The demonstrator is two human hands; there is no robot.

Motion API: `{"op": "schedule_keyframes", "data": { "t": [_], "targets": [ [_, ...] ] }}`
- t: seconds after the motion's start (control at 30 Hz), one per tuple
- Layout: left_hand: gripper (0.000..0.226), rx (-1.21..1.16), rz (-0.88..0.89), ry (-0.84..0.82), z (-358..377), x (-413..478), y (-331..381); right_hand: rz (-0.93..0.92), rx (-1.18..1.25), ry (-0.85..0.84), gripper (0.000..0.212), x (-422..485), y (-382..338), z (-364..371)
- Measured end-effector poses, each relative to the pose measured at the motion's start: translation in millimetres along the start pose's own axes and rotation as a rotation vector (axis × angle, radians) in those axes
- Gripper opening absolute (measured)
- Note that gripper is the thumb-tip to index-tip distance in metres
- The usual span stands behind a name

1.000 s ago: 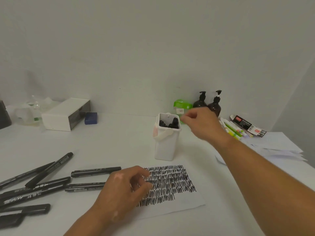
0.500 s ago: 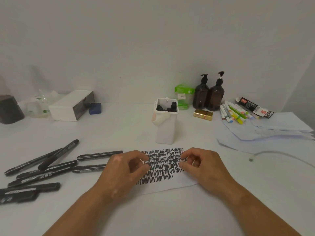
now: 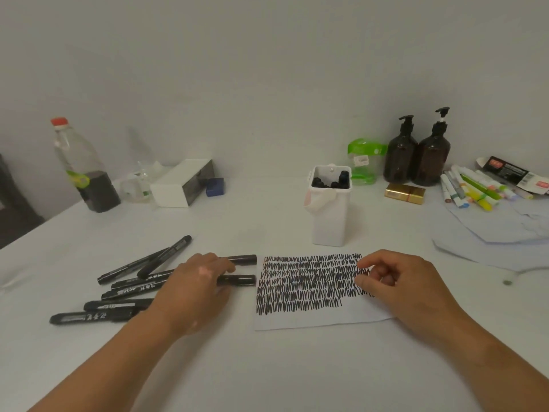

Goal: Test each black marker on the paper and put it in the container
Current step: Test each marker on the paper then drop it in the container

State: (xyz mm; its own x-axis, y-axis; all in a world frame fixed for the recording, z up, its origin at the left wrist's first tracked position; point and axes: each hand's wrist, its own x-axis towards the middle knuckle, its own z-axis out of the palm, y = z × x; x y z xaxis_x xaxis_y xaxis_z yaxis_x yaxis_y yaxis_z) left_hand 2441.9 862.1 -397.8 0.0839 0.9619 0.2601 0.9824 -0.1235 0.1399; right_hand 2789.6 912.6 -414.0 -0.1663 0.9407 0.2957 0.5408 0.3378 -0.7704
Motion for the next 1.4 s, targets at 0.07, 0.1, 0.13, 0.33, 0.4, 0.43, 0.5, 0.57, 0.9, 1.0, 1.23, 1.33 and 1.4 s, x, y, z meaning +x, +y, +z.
{"op": "schedule_keyframes", "data": {
  "t": [0.07, 0.1, 0.13, 0.33, 0.4, 0.43, 0.5, 0.57, 0.9, 1.0, 1.23, 1.33, 1.4],
  "targets": [
    [0.034, 0.032, 0.006, -0.002, 2, 1, 2, 0.004, 0.014, -0.012, 0.015, 0, -1, -1],
    [0.033, 0.042, 0.001, -0.003, 3, 2, 3, 0.009, 0.021, -0.015, 0.015, -1, -1, -1],
    [0.033, 0.047, -0.001, -0.006, 4, 2, 3, 0.01, 0.021, -0.014, 0.015, -1, -1, -2],
    [0.018, -0.097, 0.0, 0.051, -5, 10, 3, 0.013, 0.016, -0.007, 0.015, -1, -5, -3],
    [0.01, -0.312, -0.037, 0.102, -14, 16, 15, 0.005, 0.017, -0.01, 0.016, -2, -7, -2],
    [0.007, -0.444, -0.066, 0.083, -18, 20, 23, 0.0, 0.02, -0.012, 0.016, -2, -10, -2],
    [0.006, -0.753, -0.096, -0.033, -22, 25, 41, -0.019, 0.009, -0.03, 0.016, -4, -13, -2],
    [0.004, -1.034, -0.083, -0.137, -20, 30, 61, -0.041, 0.011, -0.06, 0.013, -7, -17, -3],
    [0.024, -1.595, -0.109, -0.275, 19, 35, 101, -0.087, 0.088, -0.223, 0.027, -14, -34, 1],
    [0.025, -1.428, -0.075, -0.254, 23, 30, 94, -0.069, 0.17, -0.161, 0.025, -13, -34, 2],
    [0.024, -0.652, 0.318, -0.063, 26, 15, 100, -0.02, 0.261, -0.122, 0.024, -15, -34, 13],
    [0.024, -0.627, 0.374, -0.102, 25, 15, 104, 0.011, 0.343, -0.134, 0.023, -17, -38, 17],
    [0.025, -0.633, 0.38, -0.109, 26, 14, 105, 0.038, 0.394, -0.135, 0.024, -17, -41, 18]
  ]
}}
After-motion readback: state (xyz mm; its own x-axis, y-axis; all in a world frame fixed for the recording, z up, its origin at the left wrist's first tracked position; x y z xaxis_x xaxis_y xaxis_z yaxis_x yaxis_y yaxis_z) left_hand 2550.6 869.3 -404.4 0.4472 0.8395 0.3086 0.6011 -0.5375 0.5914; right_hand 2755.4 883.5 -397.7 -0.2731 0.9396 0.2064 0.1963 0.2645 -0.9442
